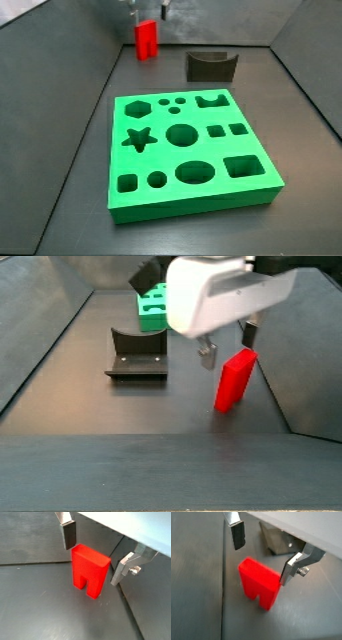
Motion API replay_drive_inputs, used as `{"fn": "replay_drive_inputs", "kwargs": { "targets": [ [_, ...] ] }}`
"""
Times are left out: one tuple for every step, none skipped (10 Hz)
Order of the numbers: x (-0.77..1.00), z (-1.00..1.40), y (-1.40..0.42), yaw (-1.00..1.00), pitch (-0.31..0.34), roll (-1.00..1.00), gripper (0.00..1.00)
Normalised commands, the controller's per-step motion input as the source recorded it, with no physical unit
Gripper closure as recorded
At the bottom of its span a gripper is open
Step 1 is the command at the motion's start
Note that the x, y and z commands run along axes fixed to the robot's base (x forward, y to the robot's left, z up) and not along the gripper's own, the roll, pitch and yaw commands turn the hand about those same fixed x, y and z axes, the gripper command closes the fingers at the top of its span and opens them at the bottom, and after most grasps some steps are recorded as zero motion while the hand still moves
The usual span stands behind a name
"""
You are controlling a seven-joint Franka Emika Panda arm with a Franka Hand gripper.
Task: Pick up the double-square object. Move up. Move to above the board. Insert the double-square object.
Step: Pick up the double-square object.
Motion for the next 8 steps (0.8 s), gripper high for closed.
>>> {"fn": "replay_drive_inputs", "kwargs": {
  "targets": [
    [0.0, 0.0, 0.0, 0.0, 0.0, -0.01, 0.0],
    [0.0, -0.02, 0.0, 0.0, 0.0, 0.0, 0.0],
    [0.0, -0.08, 0.0, 0.0, 0.0, 0.02, 0.0],
    [0.15, -0.65, 0.23, 0.08, -0.004, 0.02, 0.0],
    [0.0, 0.0, 0.0, 0.0, 0.0, 0.0, 0.0],
    [0.0, 0.0, 0.0, 0.0, 0.0, 0.0, 1.0],
    [0.0, 0.0, 0.0, 0.0, 0.0, 0.0, 1.0],
    [0.0, 0.0, 0.0, 0.0, 0.0, 0.0, 1.0]
  ]
}}
